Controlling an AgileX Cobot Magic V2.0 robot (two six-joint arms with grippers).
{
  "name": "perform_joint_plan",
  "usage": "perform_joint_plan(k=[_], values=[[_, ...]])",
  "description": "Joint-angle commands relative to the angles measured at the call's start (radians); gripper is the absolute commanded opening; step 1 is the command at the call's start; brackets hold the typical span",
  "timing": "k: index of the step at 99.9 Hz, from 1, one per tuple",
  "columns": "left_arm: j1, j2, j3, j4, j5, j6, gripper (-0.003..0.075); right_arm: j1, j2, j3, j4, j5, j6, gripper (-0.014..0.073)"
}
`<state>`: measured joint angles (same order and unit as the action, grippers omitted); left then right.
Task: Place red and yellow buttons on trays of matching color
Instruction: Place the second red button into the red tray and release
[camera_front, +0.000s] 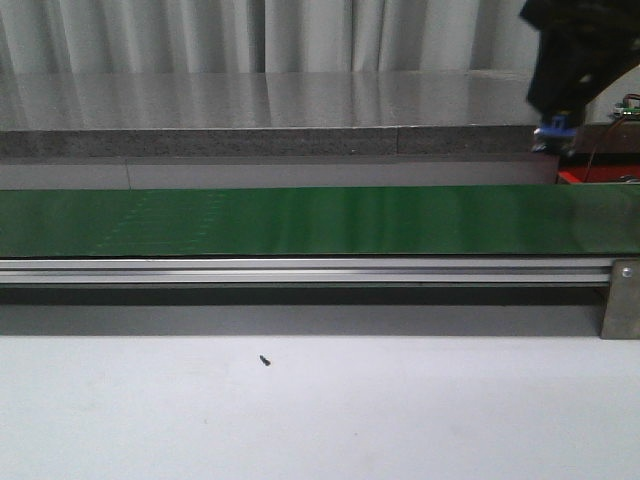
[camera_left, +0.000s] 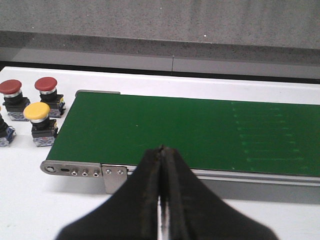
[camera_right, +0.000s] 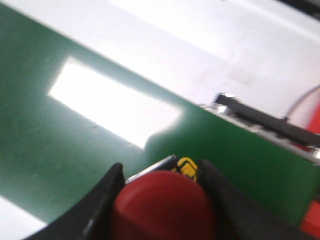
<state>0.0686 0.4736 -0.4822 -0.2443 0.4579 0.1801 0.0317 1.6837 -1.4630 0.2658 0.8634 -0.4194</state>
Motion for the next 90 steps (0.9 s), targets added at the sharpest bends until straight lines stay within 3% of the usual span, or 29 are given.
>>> perform_joint_plan(k=[1, 23, 39, 90], values=[[-0.005, 0.003, -0.029, -0.015, -0.075, -0.007, -0.0020, -0.099, -0.053, -0.078, -0.003, -0.011, 0.000, 0.0078], [-0.005, 0.003, -0.029, -0.015, -0.075, -0.007, -0.0020, -0.340, -0.008, -0.146, -0.003, -0.044, 0.000, 0.0078], [-0.005, 0.003, -0.029, -0.015, -0.075, -0.007, -0.0020, -0.436, 0.080, -0.164, -0.003, -0.076, 0.000, 0.0078], [-0.005, 0.003, -0.029, -0.015, -0.075, -0.007, -0.0020, -0.458, 0.312, -0.164, 0.007, -0.191, 0.000, 0.0078]])
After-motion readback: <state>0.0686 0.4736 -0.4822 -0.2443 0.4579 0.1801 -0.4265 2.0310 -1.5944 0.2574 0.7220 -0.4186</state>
